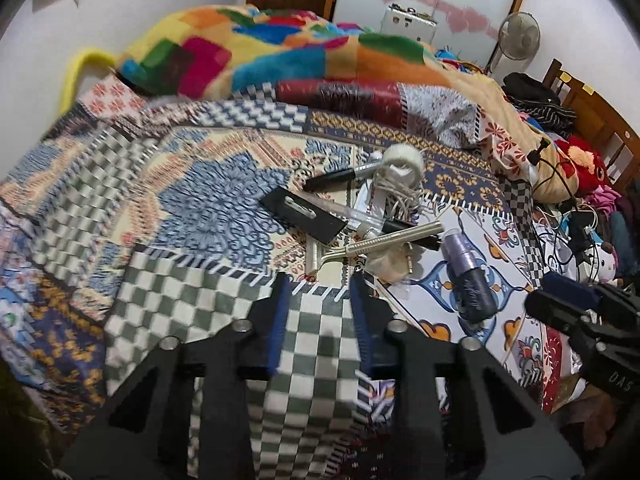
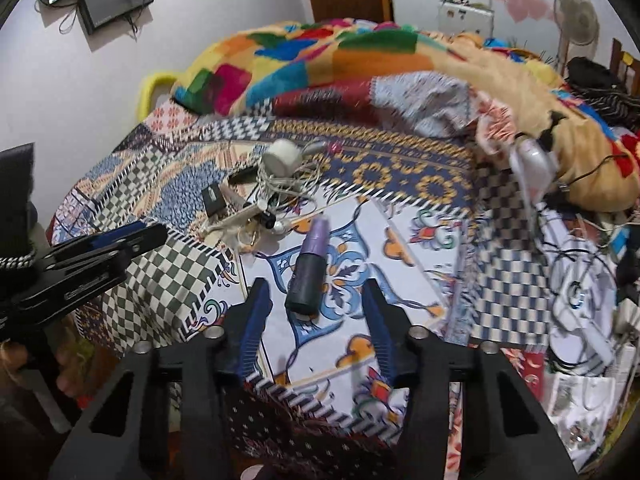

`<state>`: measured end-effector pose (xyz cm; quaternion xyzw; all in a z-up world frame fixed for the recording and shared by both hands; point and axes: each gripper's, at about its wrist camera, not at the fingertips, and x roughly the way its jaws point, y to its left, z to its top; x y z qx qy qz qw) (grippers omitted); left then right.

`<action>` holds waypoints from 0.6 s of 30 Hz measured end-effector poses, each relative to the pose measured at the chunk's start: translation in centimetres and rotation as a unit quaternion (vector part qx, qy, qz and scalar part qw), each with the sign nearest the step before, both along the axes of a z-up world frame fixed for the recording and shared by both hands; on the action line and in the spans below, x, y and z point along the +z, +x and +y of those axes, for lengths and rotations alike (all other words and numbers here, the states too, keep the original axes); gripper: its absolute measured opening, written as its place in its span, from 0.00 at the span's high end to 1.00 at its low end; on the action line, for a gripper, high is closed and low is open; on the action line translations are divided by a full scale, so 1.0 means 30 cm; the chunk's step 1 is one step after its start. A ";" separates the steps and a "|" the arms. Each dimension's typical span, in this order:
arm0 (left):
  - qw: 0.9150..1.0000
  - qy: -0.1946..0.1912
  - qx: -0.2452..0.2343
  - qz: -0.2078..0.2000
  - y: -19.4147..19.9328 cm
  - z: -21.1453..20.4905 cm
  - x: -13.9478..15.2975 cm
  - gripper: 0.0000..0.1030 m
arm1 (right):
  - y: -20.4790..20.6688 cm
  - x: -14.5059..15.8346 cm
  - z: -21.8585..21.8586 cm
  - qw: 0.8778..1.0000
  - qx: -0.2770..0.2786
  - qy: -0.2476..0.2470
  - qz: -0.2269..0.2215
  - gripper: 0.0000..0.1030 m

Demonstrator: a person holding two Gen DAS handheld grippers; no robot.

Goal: Collect trash
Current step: 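Reach the left tool to the silver razor while the right tool reaches the purple-capped bottle, then close the left tool on the razor while the right tool grips the purple-capped bottle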

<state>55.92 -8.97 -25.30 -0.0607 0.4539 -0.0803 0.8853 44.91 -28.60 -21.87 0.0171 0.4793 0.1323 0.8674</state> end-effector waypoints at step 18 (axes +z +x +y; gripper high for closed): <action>1.000 0.017 -0.004 -0.002 0.097 -0.037 -0.119 0.85 | 0.113 -0.168 0.050 0.999 0.003 0.015 0.035 0.76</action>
